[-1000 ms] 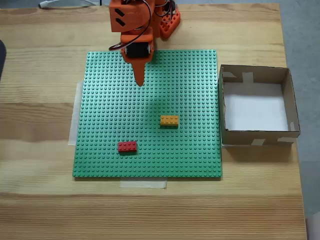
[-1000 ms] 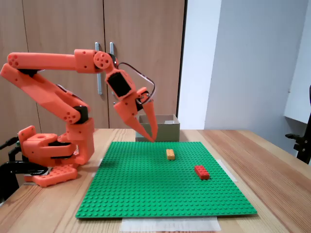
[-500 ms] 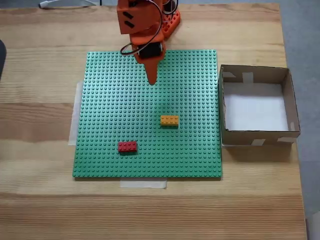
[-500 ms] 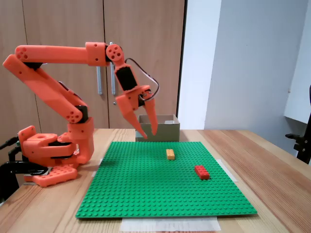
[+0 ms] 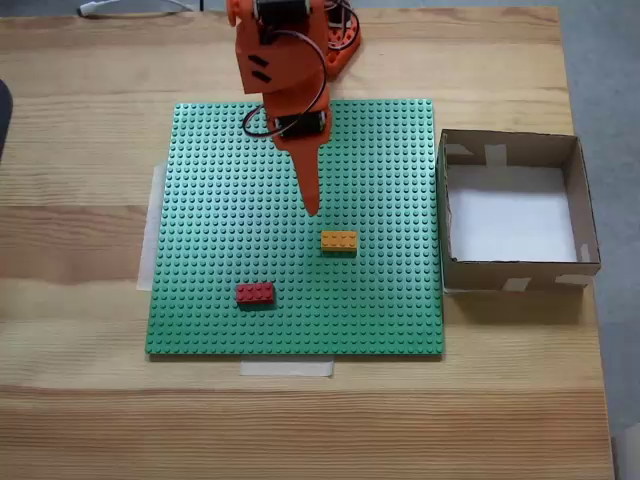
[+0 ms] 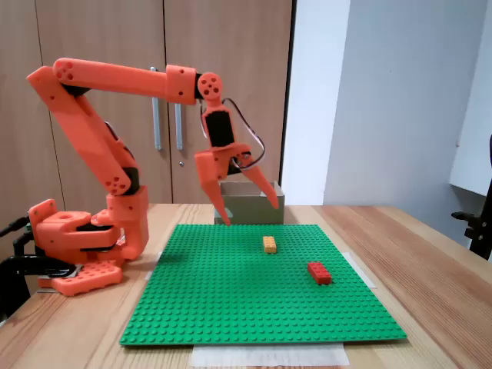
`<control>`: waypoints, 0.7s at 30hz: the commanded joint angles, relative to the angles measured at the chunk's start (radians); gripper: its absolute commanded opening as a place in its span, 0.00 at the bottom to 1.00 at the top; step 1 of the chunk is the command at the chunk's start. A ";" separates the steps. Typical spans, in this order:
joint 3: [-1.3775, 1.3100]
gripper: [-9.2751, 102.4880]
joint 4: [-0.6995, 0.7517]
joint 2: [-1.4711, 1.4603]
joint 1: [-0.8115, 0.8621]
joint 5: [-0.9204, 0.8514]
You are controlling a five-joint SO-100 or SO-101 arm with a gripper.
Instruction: Pick the yellow lego block and put it in the box.
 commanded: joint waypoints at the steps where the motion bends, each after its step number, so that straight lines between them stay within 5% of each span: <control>1: -0.046 0.48 -0.002 -0.028 0.008 -0.011; 21: -0.222 0.44 -0.052 -0.293 -0.005 0.044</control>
